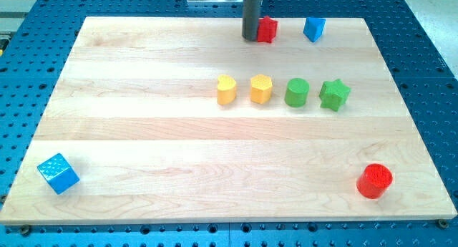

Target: Move the red circle to the top side of the board

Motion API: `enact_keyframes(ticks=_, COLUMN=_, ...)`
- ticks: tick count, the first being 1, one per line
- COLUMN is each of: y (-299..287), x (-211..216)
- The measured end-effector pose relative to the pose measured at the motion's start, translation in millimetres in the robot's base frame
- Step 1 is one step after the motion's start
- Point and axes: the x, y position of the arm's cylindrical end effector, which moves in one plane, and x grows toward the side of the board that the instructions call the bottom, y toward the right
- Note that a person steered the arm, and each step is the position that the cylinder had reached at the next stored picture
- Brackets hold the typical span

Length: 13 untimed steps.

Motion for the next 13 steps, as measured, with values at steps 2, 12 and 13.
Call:
enact_keyframes(ticks=2, y=-35.2, x=6.1)
enact_keyframes(ticks=12, y=83.8, x=373.0)
enact_keyframes(ticks=13, y=43.1, x=373.1)
